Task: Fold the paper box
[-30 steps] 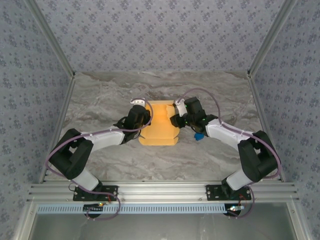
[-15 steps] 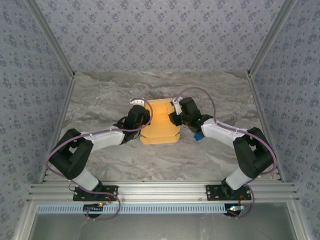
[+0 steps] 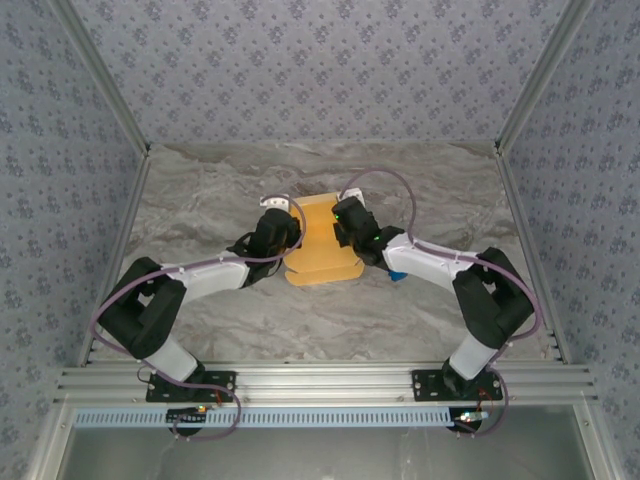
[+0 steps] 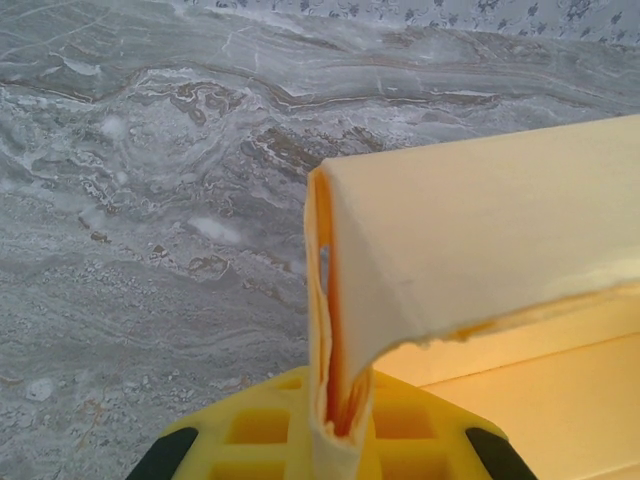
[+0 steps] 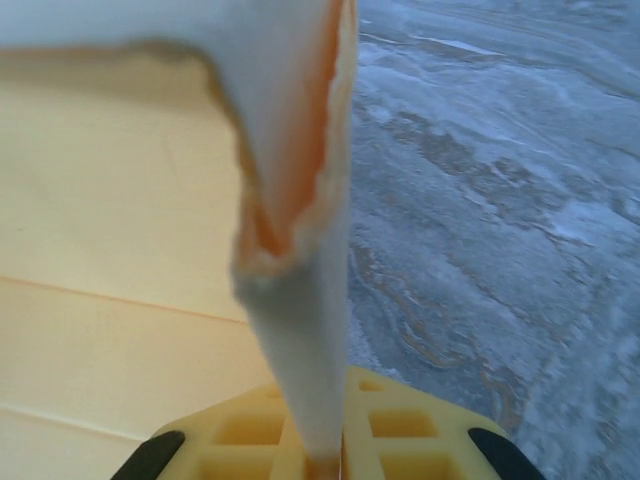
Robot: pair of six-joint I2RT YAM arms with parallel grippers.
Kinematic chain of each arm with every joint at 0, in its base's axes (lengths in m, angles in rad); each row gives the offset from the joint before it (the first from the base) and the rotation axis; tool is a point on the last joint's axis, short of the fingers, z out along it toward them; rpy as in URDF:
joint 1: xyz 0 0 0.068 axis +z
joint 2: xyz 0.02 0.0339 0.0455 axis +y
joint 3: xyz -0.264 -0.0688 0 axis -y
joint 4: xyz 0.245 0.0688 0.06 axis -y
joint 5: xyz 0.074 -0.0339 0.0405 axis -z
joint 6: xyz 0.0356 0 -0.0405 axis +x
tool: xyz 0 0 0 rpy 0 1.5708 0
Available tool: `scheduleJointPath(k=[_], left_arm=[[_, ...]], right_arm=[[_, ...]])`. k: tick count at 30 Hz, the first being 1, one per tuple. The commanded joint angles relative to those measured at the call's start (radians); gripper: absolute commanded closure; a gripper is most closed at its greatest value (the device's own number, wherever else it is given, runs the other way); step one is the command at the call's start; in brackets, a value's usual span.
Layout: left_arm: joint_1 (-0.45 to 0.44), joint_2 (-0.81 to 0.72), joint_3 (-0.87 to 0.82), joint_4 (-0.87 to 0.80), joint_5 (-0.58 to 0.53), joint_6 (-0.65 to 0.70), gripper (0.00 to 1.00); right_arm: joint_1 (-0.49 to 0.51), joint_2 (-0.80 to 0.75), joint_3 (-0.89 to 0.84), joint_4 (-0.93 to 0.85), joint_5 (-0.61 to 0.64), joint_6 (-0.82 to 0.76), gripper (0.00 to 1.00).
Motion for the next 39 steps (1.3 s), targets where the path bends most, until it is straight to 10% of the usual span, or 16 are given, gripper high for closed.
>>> scheduleJointPath(k=[1,24,39], left_arm=[[-0.009,0.015,0.029,0.004,0.017,-0.003,0.95],[-0.016,0.028,0.027,0.014,0.006,-0.006,0.95],[-0.014,0.027,0.032,0.004,-0.008,0.000,0.95]], right_arm=[[0.025,0.034,0.050,-0.093,0.207,0.115,0.87],[0.038,0.058,0.078,-0.111,0.217,0.160,0.81],[0.029,-0.067,-0.006,-0.081,-0.066,0.092,0.38]])
